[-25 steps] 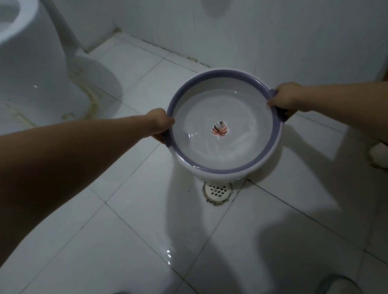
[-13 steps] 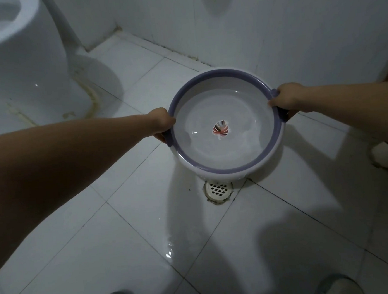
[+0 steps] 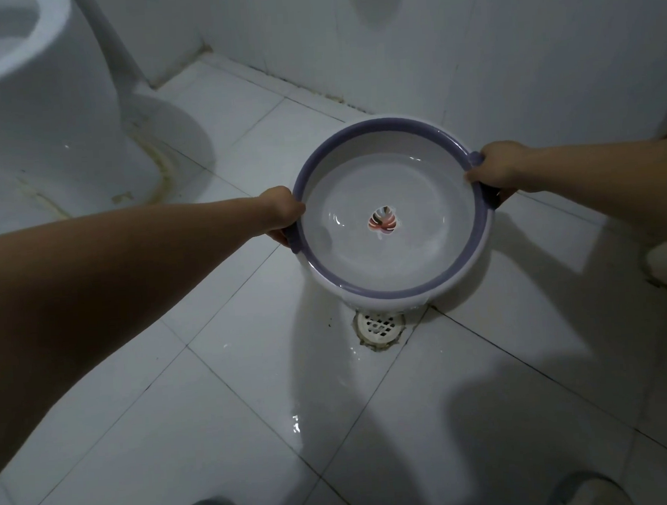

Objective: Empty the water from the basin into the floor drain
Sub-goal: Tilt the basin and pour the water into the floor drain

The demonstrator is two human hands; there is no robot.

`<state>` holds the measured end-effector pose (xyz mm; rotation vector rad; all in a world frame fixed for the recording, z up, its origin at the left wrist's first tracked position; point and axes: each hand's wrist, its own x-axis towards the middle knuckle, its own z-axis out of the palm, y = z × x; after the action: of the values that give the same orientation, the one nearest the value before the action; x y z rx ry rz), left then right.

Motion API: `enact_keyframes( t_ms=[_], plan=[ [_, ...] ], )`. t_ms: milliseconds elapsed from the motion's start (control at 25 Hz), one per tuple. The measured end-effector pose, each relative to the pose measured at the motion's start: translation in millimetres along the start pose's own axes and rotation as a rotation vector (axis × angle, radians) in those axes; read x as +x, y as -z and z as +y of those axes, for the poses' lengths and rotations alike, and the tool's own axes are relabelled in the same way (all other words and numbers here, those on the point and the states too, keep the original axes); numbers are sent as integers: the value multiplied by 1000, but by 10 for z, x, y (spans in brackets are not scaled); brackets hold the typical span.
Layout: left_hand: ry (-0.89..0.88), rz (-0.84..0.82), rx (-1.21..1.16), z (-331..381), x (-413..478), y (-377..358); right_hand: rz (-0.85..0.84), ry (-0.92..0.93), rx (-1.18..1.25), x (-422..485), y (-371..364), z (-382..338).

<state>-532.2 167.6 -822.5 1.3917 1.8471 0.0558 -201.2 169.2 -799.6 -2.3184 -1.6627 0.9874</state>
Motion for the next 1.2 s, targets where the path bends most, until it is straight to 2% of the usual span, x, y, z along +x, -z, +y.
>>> enact_keyframes(
  t_ms=[1200],
  plan=[
    [1,5,13,12,5,3,4,10,-16,19,-19,31]
  ],
)
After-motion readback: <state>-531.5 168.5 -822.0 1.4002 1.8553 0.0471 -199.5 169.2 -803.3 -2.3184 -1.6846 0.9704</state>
